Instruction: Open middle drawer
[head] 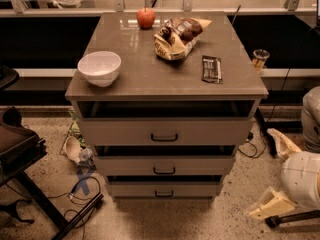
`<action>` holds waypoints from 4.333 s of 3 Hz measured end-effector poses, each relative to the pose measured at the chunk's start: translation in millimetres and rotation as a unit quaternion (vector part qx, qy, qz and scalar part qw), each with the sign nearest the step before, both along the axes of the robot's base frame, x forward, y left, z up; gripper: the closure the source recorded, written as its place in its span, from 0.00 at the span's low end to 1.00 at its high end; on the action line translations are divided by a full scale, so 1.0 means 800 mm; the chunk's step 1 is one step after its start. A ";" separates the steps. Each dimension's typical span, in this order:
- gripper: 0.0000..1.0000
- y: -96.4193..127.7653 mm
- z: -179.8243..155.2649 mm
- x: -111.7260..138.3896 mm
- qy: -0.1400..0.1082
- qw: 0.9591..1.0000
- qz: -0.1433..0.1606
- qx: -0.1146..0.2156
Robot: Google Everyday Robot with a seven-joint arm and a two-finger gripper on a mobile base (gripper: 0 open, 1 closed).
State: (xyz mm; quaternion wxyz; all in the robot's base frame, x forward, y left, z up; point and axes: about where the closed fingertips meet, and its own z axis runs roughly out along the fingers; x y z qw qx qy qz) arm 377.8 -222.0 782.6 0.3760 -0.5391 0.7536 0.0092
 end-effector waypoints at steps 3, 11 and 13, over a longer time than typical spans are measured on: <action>0.00 0.002 -0.044 0.049 -0.026 0.999 0.000 -0.044; 0.00 0.110 -0.383 0.226 0.062 0.996 0.067 -0.012; 0.02 0.106 -0.419 0.239 0.090 0.993 0.070 -0.023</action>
Offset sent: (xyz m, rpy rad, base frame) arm 0.0200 -0.0089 -0.0010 -0.0612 -0.0862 -0.0019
